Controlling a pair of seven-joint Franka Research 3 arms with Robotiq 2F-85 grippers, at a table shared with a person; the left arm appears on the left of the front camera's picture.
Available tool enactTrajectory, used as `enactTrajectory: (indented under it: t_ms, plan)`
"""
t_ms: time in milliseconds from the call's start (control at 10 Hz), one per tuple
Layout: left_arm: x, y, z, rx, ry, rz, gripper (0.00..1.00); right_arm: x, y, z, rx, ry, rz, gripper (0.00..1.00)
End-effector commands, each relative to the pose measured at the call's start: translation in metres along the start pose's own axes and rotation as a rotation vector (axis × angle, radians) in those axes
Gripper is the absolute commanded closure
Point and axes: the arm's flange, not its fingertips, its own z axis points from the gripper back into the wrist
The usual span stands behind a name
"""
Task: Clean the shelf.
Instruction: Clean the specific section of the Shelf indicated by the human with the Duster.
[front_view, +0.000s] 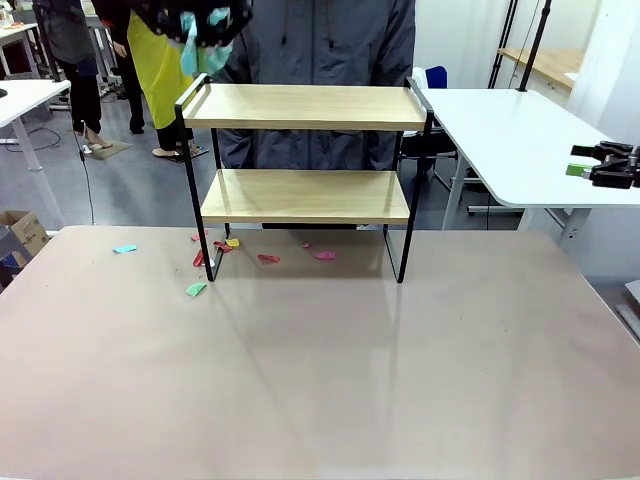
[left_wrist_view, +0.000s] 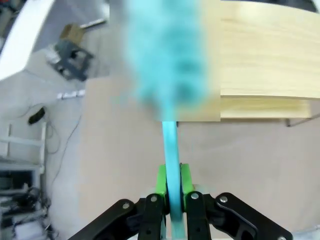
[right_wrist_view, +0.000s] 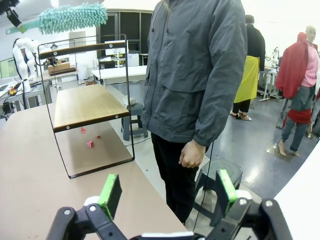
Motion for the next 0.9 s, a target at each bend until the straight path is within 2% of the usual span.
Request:
enactTrajectory:
  t_ms: [0,200,300,400,600,800]
  plan:
    - [-0.023,0.055,-0.011,-0.229,0.014,-0.155,0.87,0.003,0.000,-0.001,0.004,0.000,0.005,0.00]
    - [-0.039,0.089,-0.012,-0.453,0.051,-0.331,0.87,0.003,0.000,-0.001,0.004,0.000,0.005,0.00]
    - [-0.043,0.107,-0.010,-0.560,0.042,-0.386,0.87,0.003,0.000,-0.001,0.004,0.000,0.005,0.00]
    - [-0.048,0.124,-0.008,-0.631,0.018,-0.506,0.87,0.003,0.000,-0.001,0.004,0.000,0.005,0.00]
    - [-0.052,0.135,-0.008,-0.638,0.015,-0.695,0.87,0.003,0.000,-0.001,0.004,0.000,0.005,0.00]
    - [-0.058,0.135,-0.015,-0.567,0.038,-0.941,0.87,0.003,0.000,-0.001,0.004,0.000,0.005,0.00]
